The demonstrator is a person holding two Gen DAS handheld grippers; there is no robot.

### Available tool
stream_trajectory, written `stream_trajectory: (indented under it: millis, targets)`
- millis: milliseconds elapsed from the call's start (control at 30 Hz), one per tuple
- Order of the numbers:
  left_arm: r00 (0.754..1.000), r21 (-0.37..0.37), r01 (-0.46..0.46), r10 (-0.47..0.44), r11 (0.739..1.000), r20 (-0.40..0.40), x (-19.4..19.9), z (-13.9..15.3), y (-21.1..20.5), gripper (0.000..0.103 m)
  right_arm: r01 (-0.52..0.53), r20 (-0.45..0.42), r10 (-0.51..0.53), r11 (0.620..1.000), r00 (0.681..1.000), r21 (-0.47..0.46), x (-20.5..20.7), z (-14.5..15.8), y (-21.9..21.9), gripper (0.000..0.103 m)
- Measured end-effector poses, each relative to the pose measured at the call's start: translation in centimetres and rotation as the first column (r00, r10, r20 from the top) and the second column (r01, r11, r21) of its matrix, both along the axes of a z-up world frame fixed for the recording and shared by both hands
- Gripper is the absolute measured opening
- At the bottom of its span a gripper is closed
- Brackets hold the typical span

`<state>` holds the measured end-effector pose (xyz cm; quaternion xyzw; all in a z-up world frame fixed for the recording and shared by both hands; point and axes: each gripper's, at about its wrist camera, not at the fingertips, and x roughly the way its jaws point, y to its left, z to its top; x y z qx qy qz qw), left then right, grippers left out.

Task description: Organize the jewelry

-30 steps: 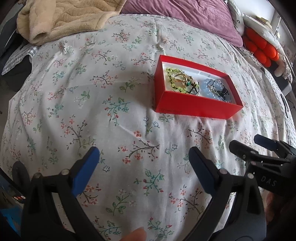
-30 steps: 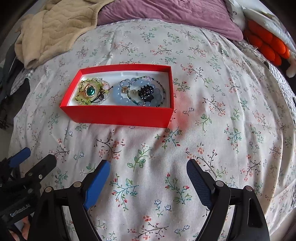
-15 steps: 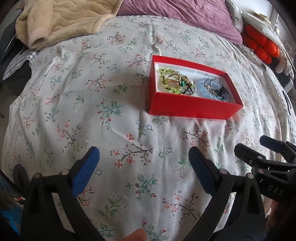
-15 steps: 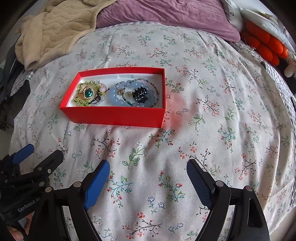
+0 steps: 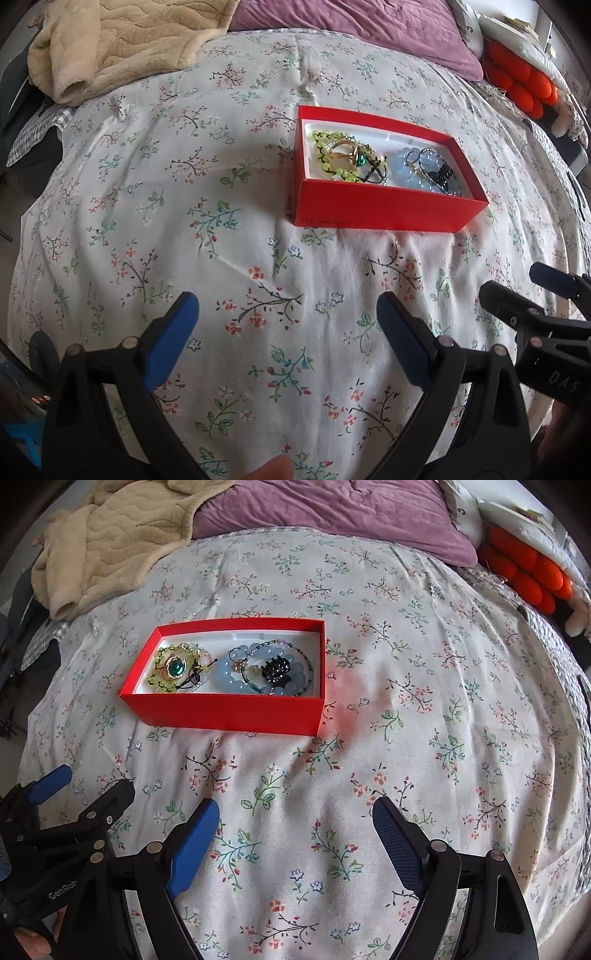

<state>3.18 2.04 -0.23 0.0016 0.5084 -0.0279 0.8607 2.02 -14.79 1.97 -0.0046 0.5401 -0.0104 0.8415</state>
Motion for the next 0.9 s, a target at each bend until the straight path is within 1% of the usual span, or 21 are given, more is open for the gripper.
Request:
stream_trajectory:
  millis: [567,900]
  targets:
    - [1.0,0.009,0.01,-0.01,1.0,-0.003,-0.04,-0.17,-0.34,0.097,-0.005,0.002,0.005,1.0,1.0,-0.007,0.16,-0.06,0.26,0.086]
    - [1.0,0.012,0.008,-0.008,1.0,0.006,-0.12,0.21,-0.29,0.097,-0.009,-0.005,0.009,1.0,1.0,-0.016,0.28,-0.47,0.36,0.086]
